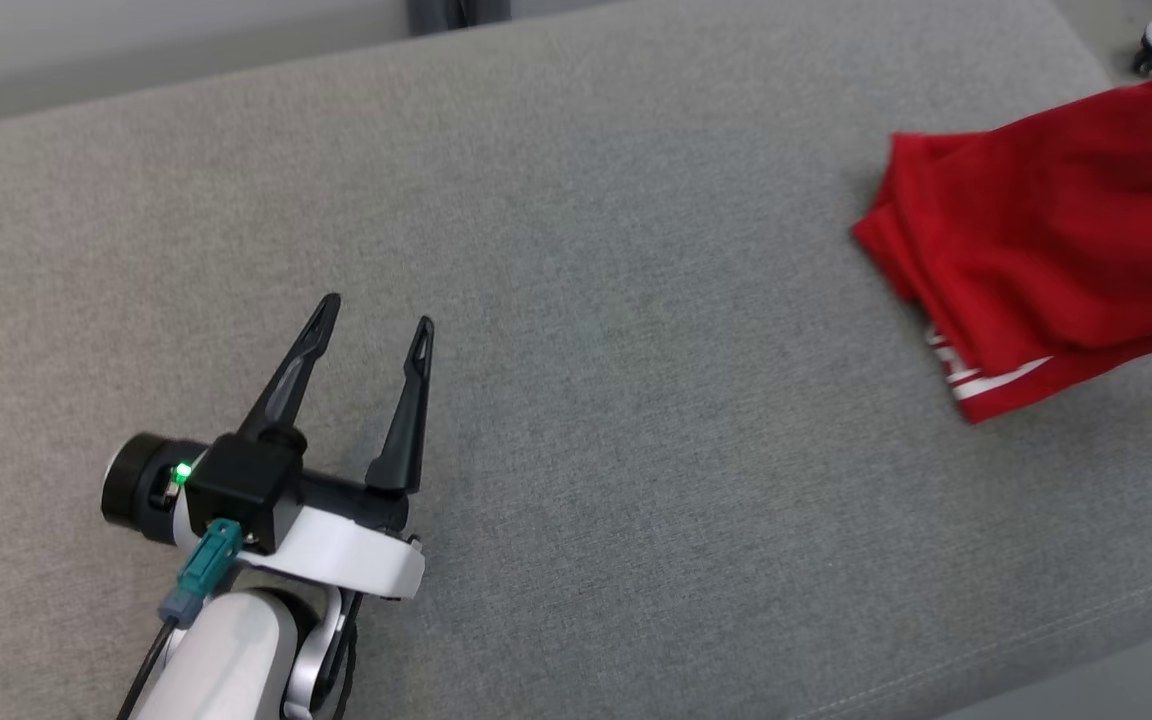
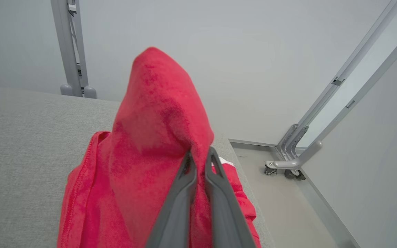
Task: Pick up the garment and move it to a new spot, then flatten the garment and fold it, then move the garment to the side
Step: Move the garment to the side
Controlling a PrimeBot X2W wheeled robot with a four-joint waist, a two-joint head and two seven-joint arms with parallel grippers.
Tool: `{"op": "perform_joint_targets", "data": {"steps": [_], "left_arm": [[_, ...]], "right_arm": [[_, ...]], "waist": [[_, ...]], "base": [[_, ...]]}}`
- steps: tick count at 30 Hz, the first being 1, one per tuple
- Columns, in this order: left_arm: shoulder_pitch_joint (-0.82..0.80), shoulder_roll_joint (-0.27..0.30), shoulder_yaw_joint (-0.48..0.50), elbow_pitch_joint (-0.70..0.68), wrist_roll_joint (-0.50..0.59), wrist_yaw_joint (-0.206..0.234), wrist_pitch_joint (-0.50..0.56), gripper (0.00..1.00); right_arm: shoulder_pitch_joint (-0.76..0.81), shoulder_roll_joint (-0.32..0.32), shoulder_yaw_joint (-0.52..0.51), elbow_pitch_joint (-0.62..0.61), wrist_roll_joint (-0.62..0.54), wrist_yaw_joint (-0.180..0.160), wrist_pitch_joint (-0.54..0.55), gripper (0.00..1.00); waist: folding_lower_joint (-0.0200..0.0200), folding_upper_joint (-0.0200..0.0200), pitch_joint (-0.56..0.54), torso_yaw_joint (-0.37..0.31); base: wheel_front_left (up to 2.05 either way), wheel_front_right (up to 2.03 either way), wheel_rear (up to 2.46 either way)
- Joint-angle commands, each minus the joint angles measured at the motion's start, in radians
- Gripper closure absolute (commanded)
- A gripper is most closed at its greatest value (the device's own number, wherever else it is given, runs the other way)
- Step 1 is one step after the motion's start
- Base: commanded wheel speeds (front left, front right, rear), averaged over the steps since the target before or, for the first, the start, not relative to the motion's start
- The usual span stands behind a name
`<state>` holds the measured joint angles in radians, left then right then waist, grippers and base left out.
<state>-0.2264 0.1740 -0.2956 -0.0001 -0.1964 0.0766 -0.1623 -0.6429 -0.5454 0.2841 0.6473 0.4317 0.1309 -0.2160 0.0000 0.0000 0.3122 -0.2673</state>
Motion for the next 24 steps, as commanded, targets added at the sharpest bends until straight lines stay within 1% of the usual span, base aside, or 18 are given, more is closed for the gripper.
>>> {"op": "perform_joint_targets", "data": {"steps": [1,5,8,9,11,14,16,17,20,24], "left_arm": [[-0.035,0.012,-0.004,-0.013,0.015,-0.006,0.008,0.00],[-0.073,0.026,-0.018,-0.038,0.035,-0.012,0.036,0.00],[-0.103,0.036,-0.032,-0.063,0.053,-0.017,0.058,0.00],[-0.103,0.036,-0.032,-0.063,0.053,-0.017,0.058,0.00],[-0.121,0.044,-0.041,-0.076,0.065,-0.022,0.071,0.00],[-0.141,0.051,-0.053,-0.090,0.075,-0.029,0.087,0.00],[-0.151,0.054,-0.059,-0.093,0.082,-0.029,0.093,0.00],[-0.156,0.054,-0.061,-0.096,0.084,-0.029,0.095,0.00],[-0.158,0.056,-0.062,-0.096,0.080,-0.028,0.096,0.00],[-0.146,0.053,-0.061,-0.084,0.071,-0.021,0.087,0.00]], "right_arm": [[-0.039,-0.025,-0.019,0.035,0.013,0.000,-0.020,1.00],[-0.101,-0.060,-0.069,0.118,0.030,0.000,-0.040,1.00],[-0.146,-0.077,-0.128,0.185,0.042,0.000,-0.047,1.00],[-0.146,-0.077,-0.128,0.185,0.042,0.000,-0.047,1.00],[-0.172,-0.078,-0.160,0.231,0.048,0.000,-0.050,1.00],[-0.193,-0.061,-0.191,0.292,0.060,0.000,-0.050,1.00],[-0.208,-0.056,-0.218,0.330,0.068,0.000,-0.050,0.40],[-0.212,-0.048,-0.226,0.338,0.069,0.000,-0.050,0.00],[-0.200,-0.026,-0.249,0.362,0.059,0.000,-0.050,0.00],[-0.150,0.017,-0.297,0.337,0.043,0.000,-0.050,0.00]], "waist": [[0.0000,0.0000,0.061,0.009],[0.0000,0.0000,0.132,0.020],[0.0000,0.0000,0.187,0.032],[0.0000,0.0000,0.187,0.032],[0.0000,0.0000,0.217,0.038],[0.0000,0.0000,0.252,0.042],[0.0000,0.0000,0.266,0.043],[0.0000,0.0000,0.271,0.043],[0.0000,0.0000,0.274,0.040],[0.0000,0.0000,0.252,0.027]], "base": [[0.00,0.00,0.00],[0.00,0.00,0.00],[0.00,0.00,0.00],[0.00,0.00,0.00],[0.00,0.00,0.00],[0.00,0.00,0.00],[0.00,0.00,0.00],[0.00,0.00,0.00],[0.00,0.00,0.00],[0.00,0.00,0.00]]}}
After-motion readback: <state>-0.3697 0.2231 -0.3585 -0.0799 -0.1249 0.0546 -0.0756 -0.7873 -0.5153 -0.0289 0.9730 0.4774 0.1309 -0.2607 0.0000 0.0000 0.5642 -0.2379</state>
